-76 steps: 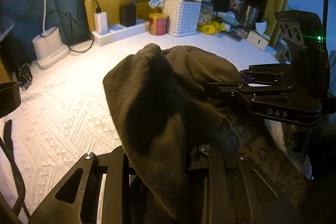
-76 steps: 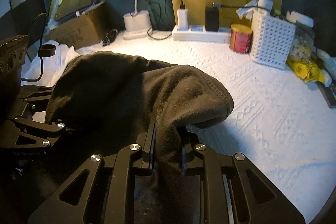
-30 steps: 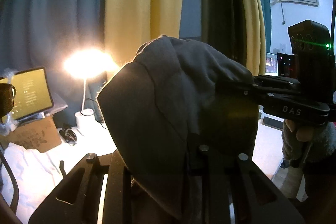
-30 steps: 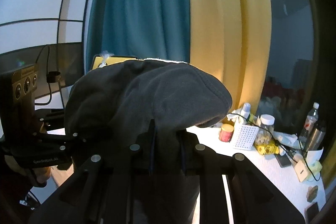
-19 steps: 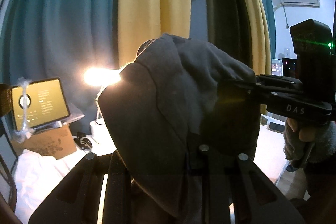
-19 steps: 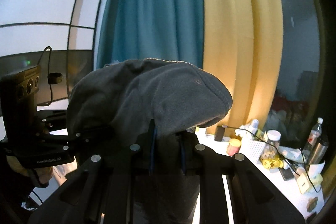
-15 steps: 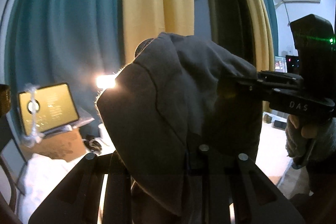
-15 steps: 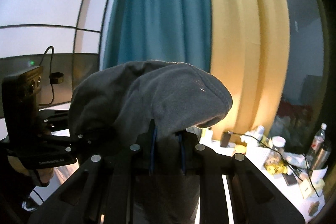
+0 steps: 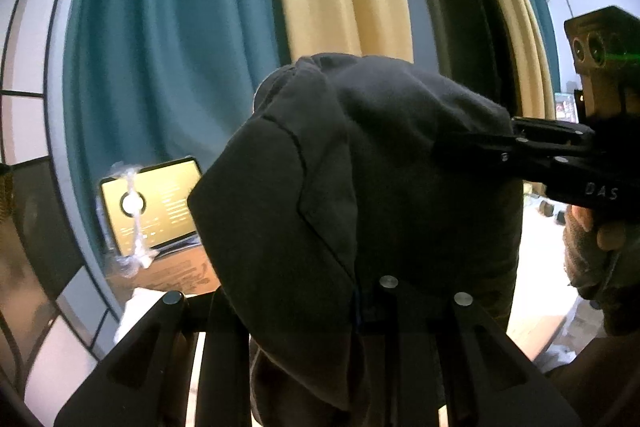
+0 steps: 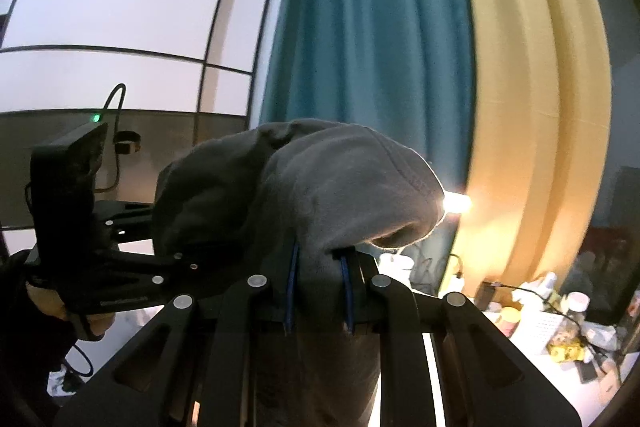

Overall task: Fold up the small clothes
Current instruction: 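Hold the lifted shirt with both tools and raise it high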

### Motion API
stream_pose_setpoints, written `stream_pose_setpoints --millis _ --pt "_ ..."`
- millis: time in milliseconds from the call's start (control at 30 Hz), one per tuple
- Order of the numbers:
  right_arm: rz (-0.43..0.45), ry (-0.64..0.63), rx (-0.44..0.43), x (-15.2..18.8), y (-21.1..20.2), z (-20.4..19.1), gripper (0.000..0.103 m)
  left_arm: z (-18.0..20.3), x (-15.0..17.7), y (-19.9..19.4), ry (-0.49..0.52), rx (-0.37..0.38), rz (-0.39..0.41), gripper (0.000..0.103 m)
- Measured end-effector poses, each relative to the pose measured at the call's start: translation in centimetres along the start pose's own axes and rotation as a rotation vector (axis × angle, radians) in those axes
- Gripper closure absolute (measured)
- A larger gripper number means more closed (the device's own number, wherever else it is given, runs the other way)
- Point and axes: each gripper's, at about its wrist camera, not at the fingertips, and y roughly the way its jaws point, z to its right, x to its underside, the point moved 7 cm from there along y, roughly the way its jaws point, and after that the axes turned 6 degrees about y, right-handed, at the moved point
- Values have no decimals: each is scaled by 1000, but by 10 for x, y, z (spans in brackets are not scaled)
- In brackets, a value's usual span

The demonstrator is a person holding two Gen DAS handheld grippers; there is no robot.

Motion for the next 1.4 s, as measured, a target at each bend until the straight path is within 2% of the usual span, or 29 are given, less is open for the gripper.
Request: stream_pose_setpoints --millis 300,767,1400 --pt "-73 87 -13 21 28 3 83 -14 25 18 -3 1 -81 80" --pt "-146 178 38 55 74 49 83 -12 41 74 -32 59 -175 80" --pt "-273 294 58 107 147 108 83 -15 74 147 -77 117 -305 80"
